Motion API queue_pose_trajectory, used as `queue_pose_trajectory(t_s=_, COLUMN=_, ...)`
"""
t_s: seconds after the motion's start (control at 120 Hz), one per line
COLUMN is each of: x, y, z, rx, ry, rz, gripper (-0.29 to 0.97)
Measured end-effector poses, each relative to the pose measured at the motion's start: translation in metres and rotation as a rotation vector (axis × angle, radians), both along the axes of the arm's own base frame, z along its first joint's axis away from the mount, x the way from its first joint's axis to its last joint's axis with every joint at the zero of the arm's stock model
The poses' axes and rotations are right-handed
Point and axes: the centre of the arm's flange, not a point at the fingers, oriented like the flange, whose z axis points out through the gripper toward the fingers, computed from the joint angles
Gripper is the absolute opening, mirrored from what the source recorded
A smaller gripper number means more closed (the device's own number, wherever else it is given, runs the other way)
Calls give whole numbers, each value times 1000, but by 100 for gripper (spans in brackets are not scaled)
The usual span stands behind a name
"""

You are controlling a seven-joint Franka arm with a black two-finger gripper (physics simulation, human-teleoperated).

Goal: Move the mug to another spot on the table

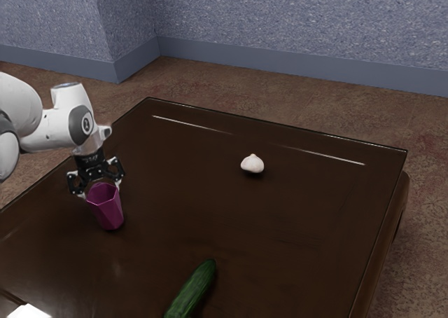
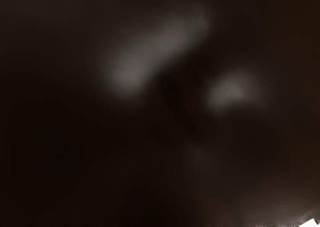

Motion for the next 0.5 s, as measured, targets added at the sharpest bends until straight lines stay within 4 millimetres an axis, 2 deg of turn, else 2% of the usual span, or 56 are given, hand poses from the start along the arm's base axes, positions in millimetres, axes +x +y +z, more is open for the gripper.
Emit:
queue_pose_trajectory(t_s=0.325, x=-9, y=-9, z=-3, rx=-26, ry=1, rz=-39, gripper=47)
queue_pose_trajectory(t_s=0.417, x=-9, y=-12, z=-2, rx=-28, ry=-2, rz=-49, gripper=30)
queue_pose_trajectory(t_s=0.5, x=-7, y=-13, z=-1, rx=-26, ry=-6, rz=-60, gripper=21)
